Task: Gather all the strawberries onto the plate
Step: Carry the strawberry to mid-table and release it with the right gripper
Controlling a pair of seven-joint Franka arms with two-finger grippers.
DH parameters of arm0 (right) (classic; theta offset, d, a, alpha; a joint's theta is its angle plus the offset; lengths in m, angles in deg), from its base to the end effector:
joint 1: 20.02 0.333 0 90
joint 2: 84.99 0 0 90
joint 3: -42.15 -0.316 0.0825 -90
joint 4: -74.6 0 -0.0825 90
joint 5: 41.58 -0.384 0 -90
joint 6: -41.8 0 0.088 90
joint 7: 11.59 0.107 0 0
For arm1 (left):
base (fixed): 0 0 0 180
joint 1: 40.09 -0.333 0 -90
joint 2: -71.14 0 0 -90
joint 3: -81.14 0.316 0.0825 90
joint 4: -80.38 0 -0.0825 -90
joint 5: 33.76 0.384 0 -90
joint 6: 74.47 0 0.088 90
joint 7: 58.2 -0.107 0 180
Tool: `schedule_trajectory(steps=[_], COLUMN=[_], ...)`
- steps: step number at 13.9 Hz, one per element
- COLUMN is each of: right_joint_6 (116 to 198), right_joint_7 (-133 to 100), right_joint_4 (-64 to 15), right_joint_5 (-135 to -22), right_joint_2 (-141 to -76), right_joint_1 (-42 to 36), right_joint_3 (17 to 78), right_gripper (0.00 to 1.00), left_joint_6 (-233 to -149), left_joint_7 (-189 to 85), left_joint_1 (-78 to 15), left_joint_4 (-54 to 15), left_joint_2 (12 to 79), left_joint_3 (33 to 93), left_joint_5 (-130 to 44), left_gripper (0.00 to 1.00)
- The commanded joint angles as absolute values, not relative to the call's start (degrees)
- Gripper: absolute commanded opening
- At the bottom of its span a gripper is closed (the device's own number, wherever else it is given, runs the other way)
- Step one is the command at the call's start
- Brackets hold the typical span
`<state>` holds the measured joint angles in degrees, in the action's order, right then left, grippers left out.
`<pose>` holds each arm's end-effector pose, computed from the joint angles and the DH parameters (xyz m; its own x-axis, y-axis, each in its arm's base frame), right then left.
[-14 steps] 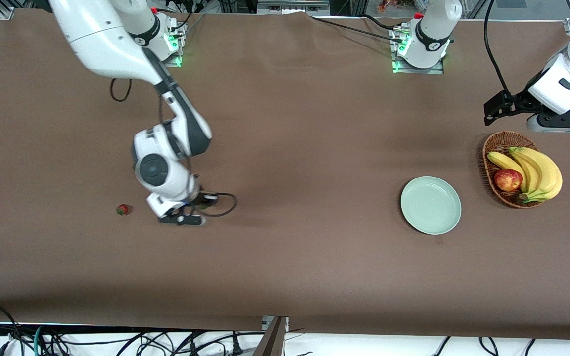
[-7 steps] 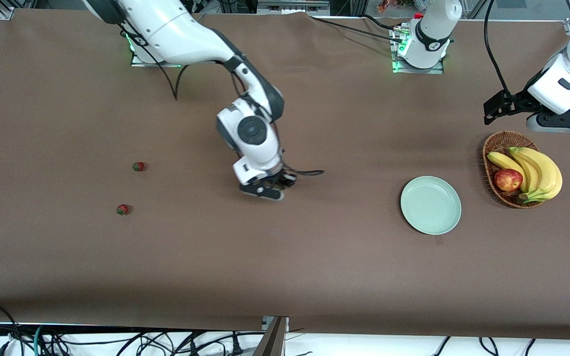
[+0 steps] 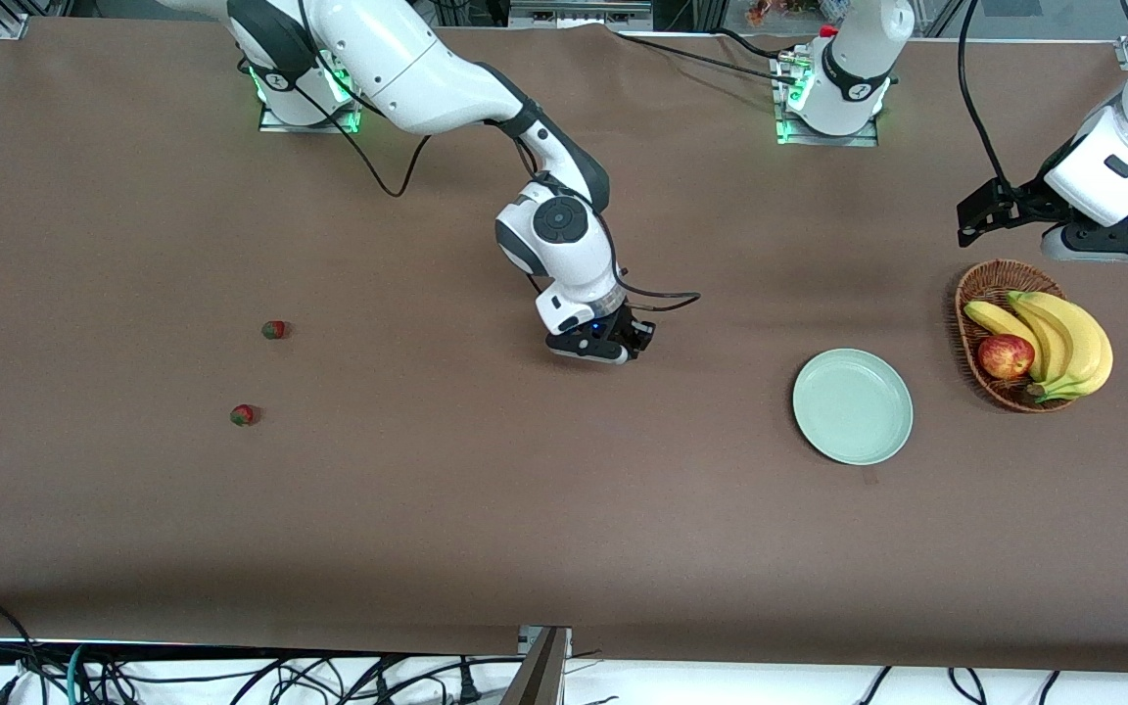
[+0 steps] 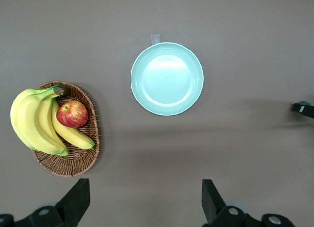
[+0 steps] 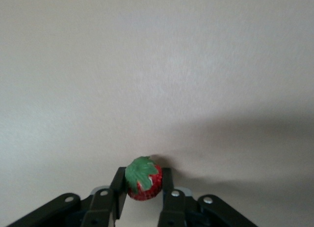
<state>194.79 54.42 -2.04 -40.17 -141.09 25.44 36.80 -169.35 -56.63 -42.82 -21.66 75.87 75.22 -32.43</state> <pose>0.4984 0.5822 0.1729 0.9468 -0.3096 0.0875 -0.2633 -0.9019 -0.3425 0.5302 -0.0291 0.5769 0.9987 -0.0295 -0.0420 -0.0309 -0.9990 -0.0327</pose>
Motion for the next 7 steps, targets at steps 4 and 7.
schedule_trajectory(steps=[4, 7], right_joint_6=[192.03, 179.05], right_joint_7=[51.1, 36.97], right_joint_4=[0.07, -0.11], right_joint_5=[-40.35, -40.79], right_joint_2=[-138.44, -133.69], right_joint_1=[21.32, 14.9], right_joint_3=[37.23, 36.35], right_gripper=[1.0, 1.0], left_joint_6=[-167.98, -167.89], left_joint_7=[-56.62, -56.53], left_joint_1=[-42.82, -42.82], left_joint_4=[-20.0, -20.0], left_joint_2=[75.36, 75.36], left_joint_3=[75.34, 75.34], left_joint_5=[-33.85, -33.85], left_gripper=[1.0, 1.0])
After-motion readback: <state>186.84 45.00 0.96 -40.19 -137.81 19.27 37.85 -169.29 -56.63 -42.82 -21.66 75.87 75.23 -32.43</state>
